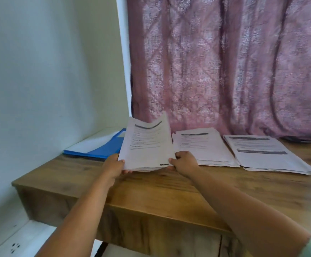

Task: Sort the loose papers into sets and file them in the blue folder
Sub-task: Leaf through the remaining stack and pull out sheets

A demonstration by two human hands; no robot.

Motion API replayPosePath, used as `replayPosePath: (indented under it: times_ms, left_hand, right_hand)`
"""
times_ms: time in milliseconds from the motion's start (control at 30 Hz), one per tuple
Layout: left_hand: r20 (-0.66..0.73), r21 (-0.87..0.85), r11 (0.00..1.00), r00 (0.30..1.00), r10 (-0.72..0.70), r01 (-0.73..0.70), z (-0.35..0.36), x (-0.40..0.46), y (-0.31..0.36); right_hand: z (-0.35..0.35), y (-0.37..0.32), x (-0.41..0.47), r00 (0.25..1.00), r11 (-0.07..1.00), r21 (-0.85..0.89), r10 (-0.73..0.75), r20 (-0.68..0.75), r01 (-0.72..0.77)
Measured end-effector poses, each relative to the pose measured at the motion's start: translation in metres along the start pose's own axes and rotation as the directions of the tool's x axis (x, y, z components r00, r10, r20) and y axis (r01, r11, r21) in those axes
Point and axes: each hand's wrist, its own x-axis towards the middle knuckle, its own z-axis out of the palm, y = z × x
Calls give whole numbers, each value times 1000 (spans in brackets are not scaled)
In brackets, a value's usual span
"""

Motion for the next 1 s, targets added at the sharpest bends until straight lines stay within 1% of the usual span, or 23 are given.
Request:
replayPosePath:
  times_ms: [33,100,167,233,333,433,533,600,733,767,867,1000]
  left_hand:
    - [-18,30,1000,1000,-9,10,-3,9,-4]
    - [-27,33,999,999,-39,40,-5,27,-11]
    - [-45,50,997,997,-59,61,-3,41,-16]
    - [-97,117,992,995,-29,41,1,55,-18]
    - [-165,221,975,986,21,16,10,76,-19]
    - [-186,320,947,980,69,-6,19,93,-18]
    - [-156,384,923,982,103,-36,21,104,-20]
    - [-118,372,927,988,97,-46,20,111,-22]
    - [-54,175,984,997,53,-43,16,118,-26]
    - [-52,157,987,997,56,-48,15,118,-26]
    - [-70,264,958,988,137,-114,15,118,-27]
    - [-119,316,939,976,185,-139,16,116,-29]
  right_hand:
    - [12,-2,8,1000,1000,-28,5,-3,-5]
    - [31,-4,17,1000,995,-101,0,-12,-2]
    - [41,-5,21,998,987,-154,-58,-25,54]
    - [50,-1,29,993,983,-151,-111,-40,104]
    - [54,4,46,994,983,-162,-101,-52,91]
    - [58,6,64,988,974,-198,-125,-86,106]
    - [64,7,74,984,971,-206,-146,-97,124]
    - [65,9,80,986,977,-183,-128,-110,106]
    - [60,12,85,987,983,-162,-102,-123,81]
    - [60,12,85,988,985,-155,-99,-116,81]
    - [61,10,81,985,979,-171,-132,-107,112]
    - [53,10,76,963,964,-202,-209,-171,173]
